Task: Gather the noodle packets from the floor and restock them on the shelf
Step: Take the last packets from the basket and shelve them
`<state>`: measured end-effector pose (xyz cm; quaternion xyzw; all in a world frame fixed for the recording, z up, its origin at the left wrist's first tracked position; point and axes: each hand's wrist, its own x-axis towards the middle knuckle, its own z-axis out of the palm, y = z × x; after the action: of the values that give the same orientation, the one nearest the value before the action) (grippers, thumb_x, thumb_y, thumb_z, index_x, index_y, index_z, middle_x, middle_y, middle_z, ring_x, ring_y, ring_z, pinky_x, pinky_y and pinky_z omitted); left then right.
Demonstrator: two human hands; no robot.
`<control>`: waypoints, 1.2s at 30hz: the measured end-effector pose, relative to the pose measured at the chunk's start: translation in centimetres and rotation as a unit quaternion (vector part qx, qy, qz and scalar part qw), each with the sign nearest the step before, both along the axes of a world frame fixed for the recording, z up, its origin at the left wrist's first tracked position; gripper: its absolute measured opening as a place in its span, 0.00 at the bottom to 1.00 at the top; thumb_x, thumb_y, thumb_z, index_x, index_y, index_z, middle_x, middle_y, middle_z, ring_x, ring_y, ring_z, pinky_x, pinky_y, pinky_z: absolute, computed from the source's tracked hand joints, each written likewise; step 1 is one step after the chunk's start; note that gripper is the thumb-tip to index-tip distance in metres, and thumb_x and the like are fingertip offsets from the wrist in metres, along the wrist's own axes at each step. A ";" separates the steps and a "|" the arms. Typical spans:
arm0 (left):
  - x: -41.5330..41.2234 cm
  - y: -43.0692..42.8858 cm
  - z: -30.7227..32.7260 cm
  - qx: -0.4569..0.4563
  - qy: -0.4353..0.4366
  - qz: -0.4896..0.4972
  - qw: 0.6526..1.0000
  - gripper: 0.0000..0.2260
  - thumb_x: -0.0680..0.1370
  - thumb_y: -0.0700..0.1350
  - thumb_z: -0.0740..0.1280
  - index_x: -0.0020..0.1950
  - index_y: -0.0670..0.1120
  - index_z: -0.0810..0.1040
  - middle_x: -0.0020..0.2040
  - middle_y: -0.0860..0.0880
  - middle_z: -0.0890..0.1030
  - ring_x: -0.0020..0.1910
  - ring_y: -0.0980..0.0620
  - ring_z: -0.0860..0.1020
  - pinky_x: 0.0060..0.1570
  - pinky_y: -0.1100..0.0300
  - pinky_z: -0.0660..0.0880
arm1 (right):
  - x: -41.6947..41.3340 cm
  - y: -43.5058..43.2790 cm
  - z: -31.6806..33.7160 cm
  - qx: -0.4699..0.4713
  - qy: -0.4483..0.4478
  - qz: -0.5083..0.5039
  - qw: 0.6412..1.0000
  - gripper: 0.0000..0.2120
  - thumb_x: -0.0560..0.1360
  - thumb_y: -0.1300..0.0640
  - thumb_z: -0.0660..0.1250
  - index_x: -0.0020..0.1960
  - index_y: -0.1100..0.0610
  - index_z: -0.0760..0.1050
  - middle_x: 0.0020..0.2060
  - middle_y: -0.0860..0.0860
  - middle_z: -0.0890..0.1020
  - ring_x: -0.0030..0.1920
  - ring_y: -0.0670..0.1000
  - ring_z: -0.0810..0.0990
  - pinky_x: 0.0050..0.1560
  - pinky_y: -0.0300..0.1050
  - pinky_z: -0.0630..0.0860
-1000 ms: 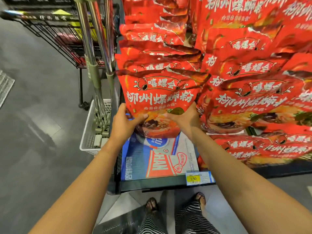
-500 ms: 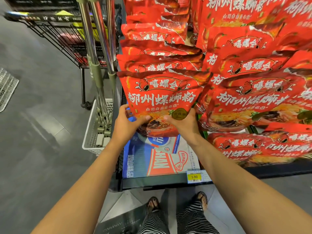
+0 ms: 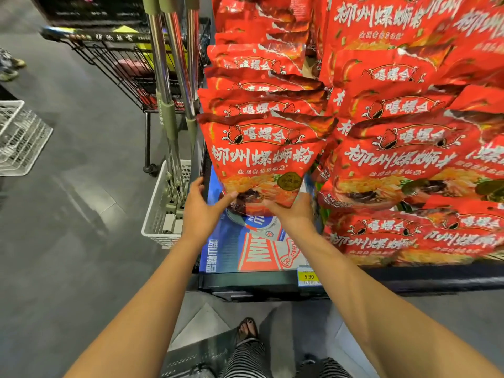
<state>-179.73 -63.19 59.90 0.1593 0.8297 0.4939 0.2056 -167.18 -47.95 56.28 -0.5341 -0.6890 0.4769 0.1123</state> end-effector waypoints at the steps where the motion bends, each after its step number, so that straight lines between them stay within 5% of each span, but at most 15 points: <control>1: 0.7 -0.7 0.0 -0.027 0.027 0.009 0.999 0.39 0.72 0.59 0.74 0.76 0.45 0.63 0.71 0.46 0.72 0.67 0.48 0.72 0.59 0.59 0.68 | 0.5 -0.6 0.8 0.014 -0.026 0.038 0.999 0.58 0.46 0.18 0.68 0.66 0.53 0.68 0.57 0.53 0.81 0.57 0.58 0.80 0.57 0.57 0.78; 5: 4.4 -3.9 -0.3 -0.235 0.185 -0.002 0.954 0.45 0.66 0.76 0.60 0.69 0.41 0.72 0.64 0.40 0.77 0.63 0.38 0.75 0.62 0.44 0.68 | 3.9 -3.5 5.1 0.172 -0.193 0.209 0.943 0.46 0.68 0.31 0.69 0.73 0.58 0.60 0.65 0.59 0.73 0.67 0.62 0.70 0.65 0.55 0.67; 10: 10.9 -6.5 0.1 -0.359 0.257 -0.036 0.897 0.49 0.64 0.76 0.48 0.72 0.44 0.72 0.70 0.36 0.70 0.71 0.36 0.67 0.71 0.38 0.54 | 8.3 -6.1 5.9 0.294 -0.253 0.329 0.861 0.42 0.72 0.31 0.64 0.73 0.59 0.60 0.67 0.60 0.70 0.68 0.61 0.67 0.66 0.55 0.63; 17: 20.1 -11.0 -0.9 -0.407 0.256 -0.047 0.876 0.44 0.70 0.73 0.57 0.78 0.47 0.62 0.77 0.35 0.61 0.77 0.35 0.57 0.74 0.40 0.49 | 15.2 -11.6 3.5 0.339 -0.224 0.422 0.810 0.43 0.72 0.32 0.65 0.75 0.60 0.58 0.69 0.61 0.67 0.70 0.62 0.64 0.66 0.56 0.63; 23: 25.2 -19.3 -4.3 -0.463 0.177 -0.052 0.867 0.46 0.68 0.75 0.47 0.81 0.50 0.53 0.80 0.38 0.53 0.79 0.37 0.51 0.76 0.42 0.48 | 19.0 -19.0 -0.5 0.281 -0.243 0.468 0.802 0.45 0.72 0.30 0.63 0.77 0.58 0.56 0.71 0.61 0.64 0.72 0.62 0.62 0.68 0.58 0.64; 28: 27.6 -28.8 -7.9 -0.508 0.104 -0.052 0.853 0.43 0.74 0.74 0.53 0.82 0.51 0.50 0.81 0.39 0.51 0.80 0.39 0.49 0.76 0.42 0.46 | 21.1 -26.2 -4.2 0.232 -0.293 0.495 0.784 0.44 0.74 0.31 0.61 0.78 0.57 0.53 0.73 0.61 0.62 0.72 0.63 0.61 0.69 0.58 0.63; 36: 28.6 -47.2 -14.2 -0.524 0.051 -0.083 0.846 0.44 0.74 0.74 0.54 0.82 0.49 0.48 0.81 0.38 0.50 0.79 0.39 0.49 0.76 0.42 0.46 | 23.4 -42.6 -11.1 0.165 -0.323 0.455 0.813 0.42 0.74 0.31 0.62 0.75 0.58 0.58 0.69 0.61 0.67 0.69 0.62 0.65 0.67 0.57 0.65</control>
<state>-151.13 -110.35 45.67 0.1208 0.9581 -0.0423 0.2564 -143.75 -90.55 45.16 -0.2567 -0.9183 0.1524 -0.2601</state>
